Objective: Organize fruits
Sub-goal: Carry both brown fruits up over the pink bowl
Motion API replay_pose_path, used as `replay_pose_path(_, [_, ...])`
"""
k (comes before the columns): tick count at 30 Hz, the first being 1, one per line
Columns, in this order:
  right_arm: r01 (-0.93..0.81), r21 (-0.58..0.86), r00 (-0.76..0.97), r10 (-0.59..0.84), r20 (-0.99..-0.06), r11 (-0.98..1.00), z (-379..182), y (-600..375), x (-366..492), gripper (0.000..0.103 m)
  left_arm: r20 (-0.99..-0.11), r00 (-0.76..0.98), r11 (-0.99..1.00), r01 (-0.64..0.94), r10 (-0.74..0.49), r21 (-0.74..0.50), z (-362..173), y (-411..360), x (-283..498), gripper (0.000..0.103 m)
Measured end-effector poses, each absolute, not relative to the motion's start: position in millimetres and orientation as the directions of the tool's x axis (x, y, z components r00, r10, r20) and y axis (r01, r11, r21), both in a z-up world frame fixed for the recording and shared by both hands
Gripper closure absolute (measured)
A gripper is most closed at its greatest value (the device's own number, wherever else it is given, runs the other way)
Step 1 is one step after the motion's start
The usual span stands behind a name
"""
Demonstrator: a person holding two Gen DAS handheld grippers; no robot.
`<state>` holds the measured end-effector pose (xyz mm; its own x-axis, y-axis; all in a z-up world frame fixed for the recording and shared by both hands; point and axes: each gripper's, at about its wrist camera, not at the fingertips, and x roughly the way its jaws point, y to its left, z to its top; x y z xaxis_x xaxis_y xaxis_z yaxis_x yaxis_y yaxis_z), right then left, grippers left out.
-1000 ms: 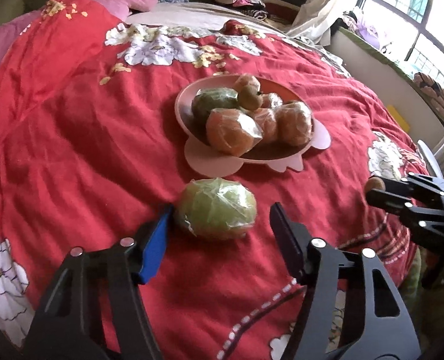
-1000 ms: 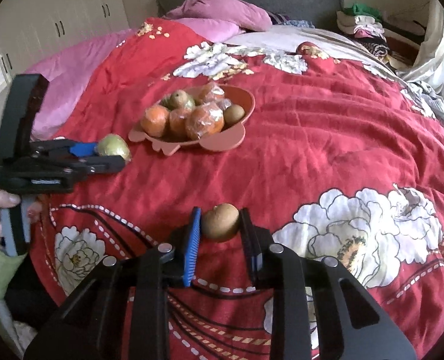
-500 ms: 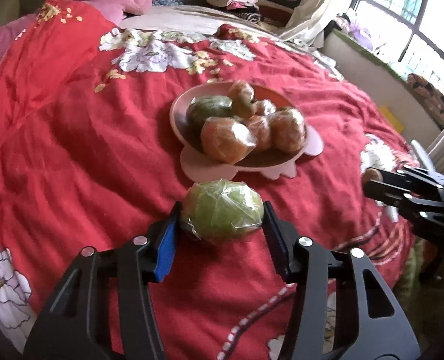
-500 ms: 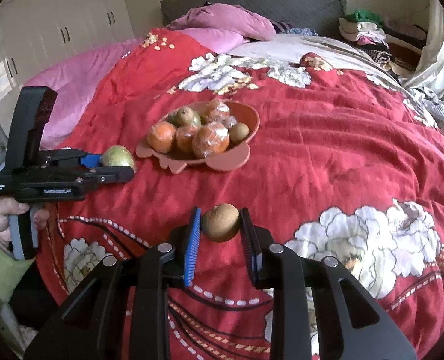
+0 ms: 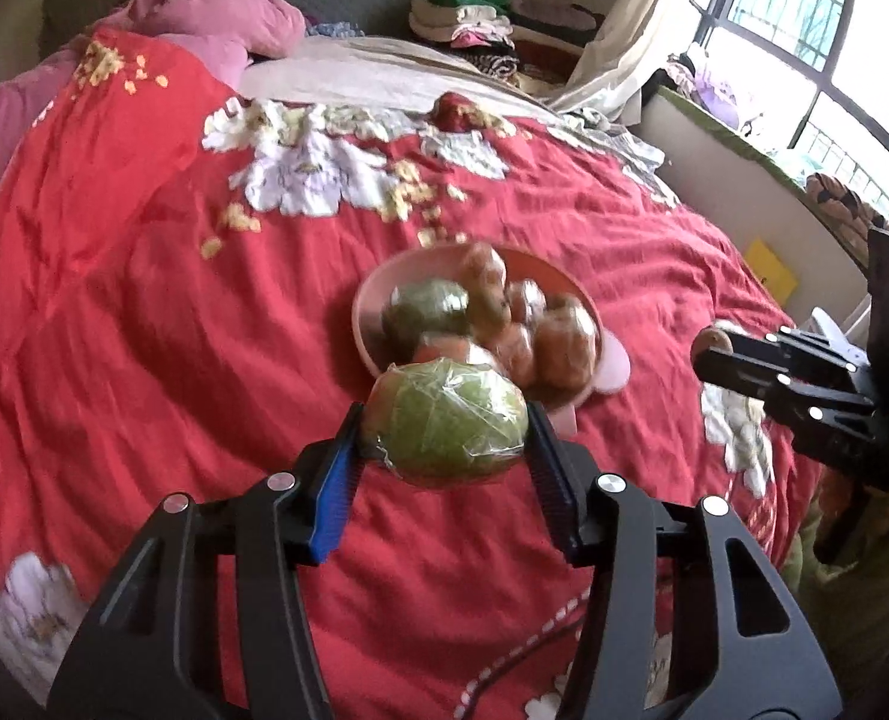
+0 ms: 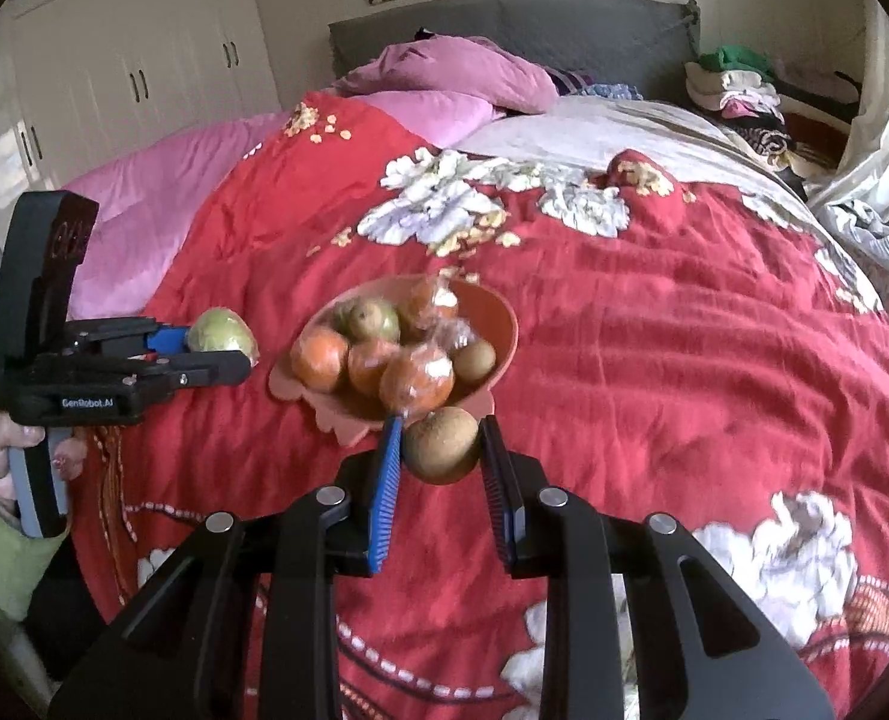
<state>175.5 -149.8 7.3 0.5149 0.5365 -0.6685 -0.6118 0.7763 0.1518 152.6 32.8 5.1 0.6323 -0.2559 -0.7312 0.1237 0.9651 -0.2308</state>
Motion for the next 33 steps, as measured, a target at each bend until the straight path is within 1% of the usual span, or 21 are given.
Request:
replay_pose_path(11, [-0.639,0.122,0.520,0.543,-0.660,0.760,24,-128,210,0.078,-0.747,0.621,0.969,0.104,-0.239,-0.223,23,49,214,0.059])
replay_pose_path(19, [-0.673,0.079,0.521,0.547,-0.655,0.735,36,-106,235,0.078,-0.782,0.551,0.954,0.111,-0.292,-0.278,11,46,252,0.059])
replay_pose_path(22, [-0.663,0.068,0.536,0.536,-0.652,0.746,32,-103,239,0.078,-0.794,0.531,0.954,0.123,-0.297,-0.274,7,39,262,0.059])
replay_pose_path(25, [-0.659,0.100,0.522,0.550,-0.652,0.745,26,-104,241,0.078,-0.804,0.503,0.947,0.124,-0.316,-0.295,0,35,271,0.059])
replay_pose_path(33, [-0.667,0.109,0.497,0.550,-0.671,0.737,13,-103,245,0.078,-0.812,0.475,0.938,0.101,-0.339,-0.332,-14,34,283,0.059])
